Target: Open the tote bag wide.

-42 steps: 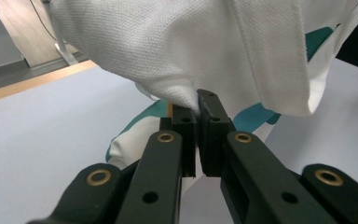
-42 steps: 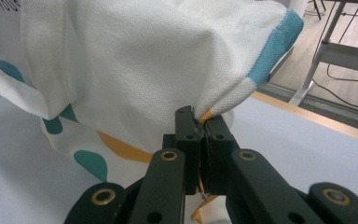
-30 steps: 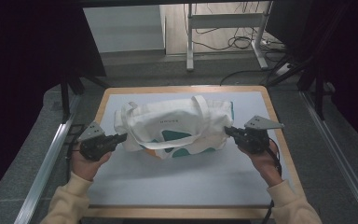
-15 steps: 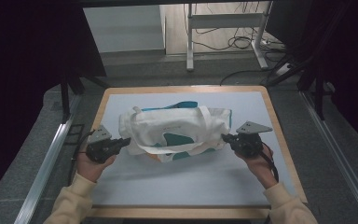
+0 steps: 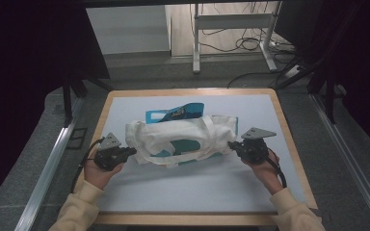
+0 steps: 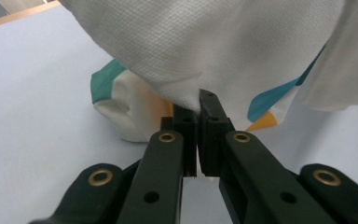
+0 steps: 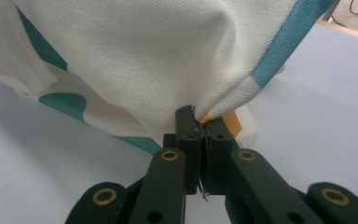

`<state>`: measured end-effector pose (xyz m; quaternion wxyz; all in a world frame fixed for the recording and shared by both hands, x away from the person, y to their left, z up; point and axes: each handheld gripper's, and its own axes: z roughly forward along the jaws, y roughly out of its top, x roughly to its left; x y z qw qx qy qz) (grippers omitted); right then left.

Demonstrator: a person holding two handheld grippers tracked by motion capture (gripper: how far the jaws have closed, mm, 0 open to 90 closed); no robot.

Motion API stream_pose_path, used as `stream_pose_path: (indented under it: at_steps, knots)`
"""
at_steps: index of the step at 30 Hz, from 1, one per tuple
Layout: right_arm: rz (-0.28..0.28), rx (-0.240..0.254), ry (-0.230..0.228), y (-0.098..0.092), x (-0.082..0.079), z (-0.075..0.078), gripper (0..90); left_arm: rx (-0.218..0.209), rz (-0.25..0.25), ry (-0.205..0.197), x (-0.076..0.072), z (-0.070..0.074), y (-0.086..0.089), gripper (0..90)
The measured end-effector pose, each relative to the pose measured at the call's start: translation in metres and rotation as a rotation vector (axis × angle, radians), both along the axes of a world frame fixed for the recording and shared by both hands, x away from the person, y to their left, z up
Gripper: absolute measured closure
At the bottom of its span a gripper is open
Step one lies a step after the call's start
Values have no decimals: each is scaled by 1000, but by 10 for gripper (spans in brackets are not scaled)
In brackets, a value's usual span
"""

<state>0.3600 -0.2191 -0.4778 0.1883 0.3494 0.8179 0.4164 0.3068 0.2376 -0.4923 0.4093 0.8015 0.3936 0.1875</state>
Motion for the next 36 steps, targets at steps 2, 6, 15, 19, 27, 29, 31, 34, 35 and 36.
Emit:
stream_pose_path:
  at_steps: [2, 6, 15, 19, 27, 29, 31, 34, 35, 36]
  knots:
    - [-4, -9, 15, 0, 1, -4, 867, 12, 0, 12, 2, -5, -2, 882]
    - [-5, -11, 39, 0, 4, -12, 866, -14, 3, 51, 7, -15, 1, 882]
    - [-6, -23, 90, 2, 6, -27, 867, -16, 6, 88, 12, -27, 1, 884]
    - [-9, -31, 120, 2, 7, -33, 867, 0, 4, 94, 14, -30, 0, 884]
    - [-12, -34, 136, 2, 8, -38, 867, 11, 6, 96, 15, -33, -3, 883]
    - [-12, -32, 136, 2, 8, -38, 867, 11, 6, 97, 15, -33, -3, 883]
    - [-16, -27, 138, 2, 7, -38, 866, 11, 7, 95, 15, -33, -3, 882]
    - [-19, -13, 137, 1, 7, -38, 849, 11, 10, 86, 13, -32, -2, 870]
    - [-20, -6, 138, 0, 7, -38, 814, 4, 8, 85, 13, -31, -2, 848]
    - [-25, -5, 146, -1, 7, -38, 753, -12, 6, 86, 13, -30, 0, 811]
